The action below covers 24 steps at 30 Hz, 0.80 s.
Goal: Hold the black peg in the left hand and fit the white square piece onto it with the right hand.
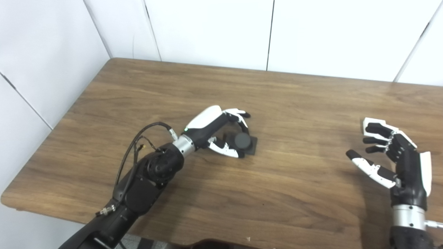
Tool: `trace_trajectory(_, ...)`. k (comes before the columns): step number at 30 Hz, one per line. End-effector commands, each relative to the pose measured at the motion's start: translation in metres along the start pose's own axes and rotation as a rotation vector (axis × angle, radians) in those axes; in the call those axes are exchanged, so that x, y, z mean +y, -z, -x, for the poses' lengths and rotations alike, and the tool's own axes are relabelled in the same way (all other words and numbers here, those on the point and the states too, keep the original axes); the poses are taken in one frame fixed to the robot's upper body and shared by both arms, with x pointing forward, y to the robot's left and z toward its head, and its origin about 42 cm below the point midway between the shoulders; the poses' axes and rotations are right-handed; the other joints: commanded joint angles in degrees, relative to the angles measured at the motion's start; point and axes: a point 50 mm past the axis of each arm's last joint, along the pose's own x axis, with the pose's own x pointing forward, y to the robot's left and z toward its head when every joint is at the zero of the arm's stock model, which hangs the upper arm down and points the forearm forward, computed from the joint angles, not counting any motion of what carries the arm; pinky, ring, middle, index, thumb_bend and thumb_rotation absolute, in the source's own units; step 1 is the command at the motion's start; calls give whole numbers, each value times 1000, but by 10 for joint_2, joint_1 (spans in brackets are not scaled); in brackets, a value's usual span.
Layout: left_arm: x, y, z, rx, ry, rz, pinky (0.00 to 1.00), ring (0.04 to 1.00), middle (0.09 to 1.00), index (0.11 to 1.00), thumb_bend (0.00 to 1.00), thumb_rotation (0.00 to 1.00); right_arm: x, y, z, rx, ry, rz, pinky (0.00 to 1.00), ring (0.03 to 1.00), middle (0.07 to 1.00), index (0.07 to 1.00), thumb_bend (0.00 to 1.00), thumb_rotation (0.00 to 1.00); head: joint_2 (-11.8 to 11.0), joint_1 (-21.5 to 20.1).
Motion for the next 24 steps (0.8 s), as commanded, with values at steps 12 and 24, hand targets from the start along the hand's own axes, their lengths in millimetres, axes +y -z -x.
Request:
trace_trajectory(12,-29,-26,0,-150,147,-7,817,904,854,489,518,85,2,-22,-10,-82,37,-9,490,598,675,668,569,29,9,-17)
trace_trajectory(24,-41,-43,2,-219,229,7,810,899,844,489,516,86,7,-27,-9,-90,41,21,484,600,680,674,568,57,19,-39)
